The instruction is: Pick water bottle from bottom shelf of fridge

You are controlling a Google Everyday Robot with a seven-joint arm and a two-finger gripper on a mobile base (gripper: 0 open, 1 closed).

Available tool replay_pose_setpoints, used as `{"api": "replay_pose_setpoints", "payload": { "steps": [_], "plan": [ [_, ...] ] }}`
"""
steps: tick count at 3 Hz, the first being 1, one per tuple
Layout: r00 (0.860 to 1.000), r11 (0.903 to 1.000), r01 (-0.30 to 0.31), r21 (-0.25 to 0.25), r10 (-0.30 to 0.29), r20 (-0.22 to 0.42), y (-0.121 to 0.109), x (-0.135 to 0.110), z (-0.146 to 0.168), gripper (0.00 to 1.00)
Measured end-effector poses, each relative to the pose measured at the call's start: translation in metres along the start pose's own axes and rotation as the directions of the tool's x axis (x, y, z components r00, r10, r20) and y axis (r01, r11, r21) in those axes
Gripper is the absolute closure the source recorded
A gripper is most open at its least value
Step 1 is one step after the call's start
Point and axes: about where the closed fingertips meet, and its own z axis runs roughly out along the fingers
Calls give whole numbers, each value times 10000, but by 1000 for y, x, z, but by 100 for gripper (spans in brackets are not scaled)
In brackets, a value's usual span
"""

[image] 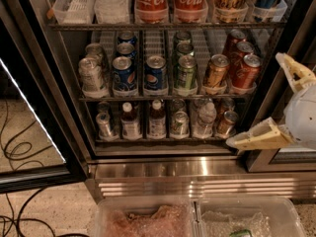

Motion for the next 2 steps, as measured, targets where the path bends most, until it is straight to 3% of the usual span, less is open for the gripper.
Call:
{"api": "replay_pose_setpoints", "payload": {
  "steps": [1, 2],
  "plan": [
    [9963, 9953, -379, -892, 308, -804, 36, 31, 5, 0],
    [9834, 9834, -1260, -1305, 1065, -1472, 77, 68, 13, 0]
  ]
}}
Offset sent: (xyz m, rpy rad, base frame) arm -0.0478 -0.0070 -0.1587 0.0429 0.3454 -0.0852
